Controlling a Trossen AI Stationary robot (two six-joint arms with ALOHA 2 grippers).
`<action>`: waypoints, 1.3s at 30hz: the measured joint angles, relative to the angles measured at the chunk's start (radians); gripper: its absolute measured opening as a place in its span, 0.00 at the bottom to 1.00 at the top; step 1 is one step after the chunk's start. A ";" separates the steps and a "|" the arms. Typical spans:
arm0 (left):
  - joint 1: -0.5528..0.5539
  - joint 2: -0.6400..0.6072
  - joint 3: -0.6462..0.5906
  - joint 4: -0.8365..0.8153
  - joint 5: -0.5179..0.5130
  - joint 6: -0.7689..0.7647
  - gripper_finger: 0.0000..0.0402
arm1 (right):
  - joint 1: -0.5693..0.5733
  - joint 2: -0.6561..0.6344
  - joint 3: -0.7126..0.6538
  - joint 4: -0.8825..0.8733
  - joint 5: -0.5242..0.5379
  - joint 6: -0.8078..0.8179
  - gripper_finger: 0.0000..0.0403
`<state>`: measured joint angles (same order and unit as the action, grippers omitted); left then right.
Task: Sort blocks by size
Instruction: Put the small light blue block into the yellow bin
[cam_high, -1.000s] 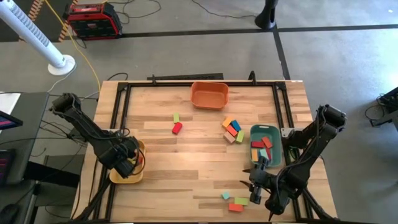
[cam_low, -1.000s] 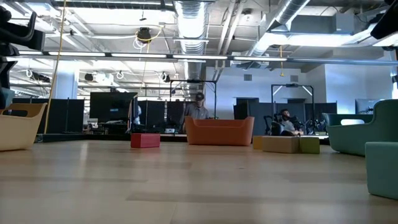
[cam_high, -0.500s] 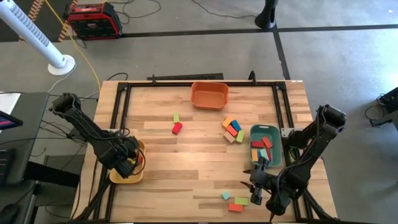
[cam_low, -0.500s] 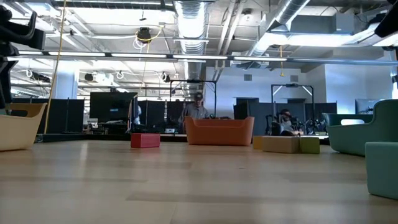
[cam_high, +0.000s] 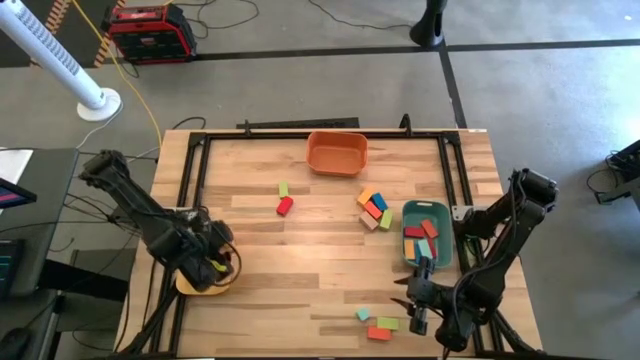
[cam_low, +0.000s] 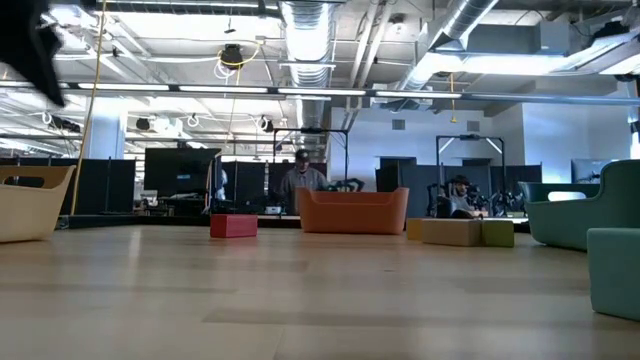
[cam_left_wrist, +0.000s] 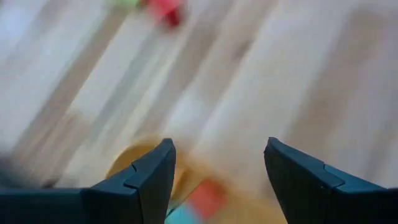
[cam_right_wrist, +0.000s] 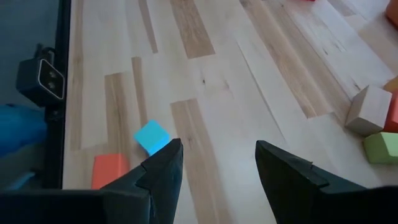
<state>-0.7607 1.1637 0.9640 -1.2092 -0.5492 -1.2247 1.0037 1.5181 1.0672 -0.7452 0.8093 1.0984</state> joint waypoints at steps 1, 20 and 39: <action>0.010 0.000 0.015 0.055 -0.013 0.056 0.59 | 0.001 0.000 0.000 0.001 0.000 0.000 0.57; 0.176 0.238 0.043 1.207 0.055 1.092 0.59 | 0.072 0.000 0.000 0.055 -0.002 0.057 0.57; 0.317 0.750 0.399 1.326 0.436 1.386 0.59 | 0.164 0.017 0.000 0.078 -0.002 0.196 0.57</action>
<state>-0.4439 1.9134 1.3625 0.1167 -0.1128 0.1616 1.1673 1.5348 1.0672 -0.6675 0.8078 1.2940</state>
